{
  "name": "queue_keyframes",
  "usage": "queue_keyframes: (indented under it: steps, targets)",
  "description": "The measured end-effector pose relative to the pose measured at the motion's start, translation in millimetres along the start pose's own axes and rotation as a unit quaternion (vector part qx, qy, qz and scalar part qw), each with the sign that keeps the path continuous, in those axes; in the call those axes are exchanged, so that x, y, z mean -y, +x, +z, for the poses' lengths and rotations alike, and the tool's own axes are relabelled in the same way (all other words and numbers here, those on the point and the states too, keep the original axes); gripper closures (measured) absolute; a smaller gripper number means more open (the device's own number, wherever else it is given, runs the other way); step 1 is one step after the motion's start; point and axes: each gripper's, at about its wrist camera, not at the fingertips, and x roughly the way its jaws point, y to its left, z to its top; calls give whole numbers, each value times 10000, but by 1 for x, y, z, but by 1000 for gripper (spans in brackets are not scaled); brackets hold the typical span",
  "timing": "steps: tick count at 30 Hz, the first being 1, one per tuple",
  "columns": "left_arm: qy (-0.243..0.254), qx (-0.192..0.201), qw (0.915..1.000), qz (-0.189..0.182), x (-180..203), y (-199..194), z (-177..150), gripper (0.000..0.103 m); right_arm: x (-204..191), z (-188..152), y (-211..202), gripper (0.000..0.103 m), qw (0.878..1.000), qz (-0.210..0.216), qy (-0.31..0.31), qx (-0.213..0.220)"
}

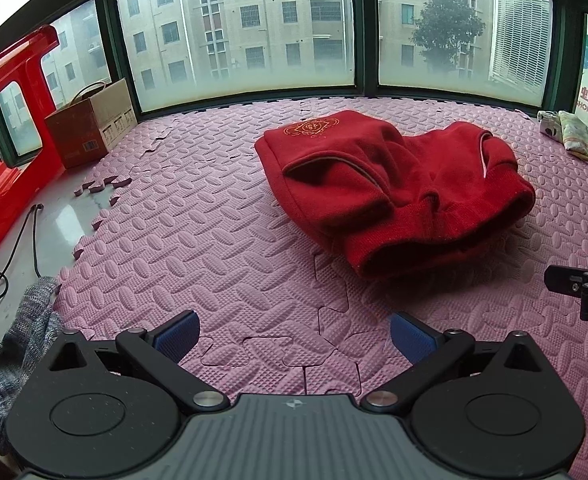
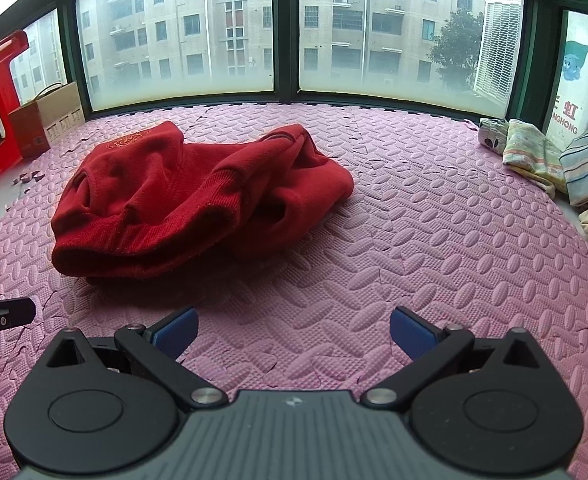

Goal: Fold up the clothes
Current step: 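Move both grippers toward the crumpled red hoodie on the mat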

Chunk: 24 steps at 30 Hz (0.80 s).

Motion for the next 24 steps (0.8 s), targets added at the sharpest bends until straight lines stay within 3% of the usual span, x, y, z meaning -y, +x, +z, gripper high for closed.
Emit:
queue_keyframes:
  steps: [11,24]
  targets:
    - [73,-210,9996,-170,9,1,-1,0,-3,-5,-5,1,9999,158,-3,-16]
    - [6,-310,9994,-117,8,7,4,0,-8,-2,0,7,9994,327,-4,-104]
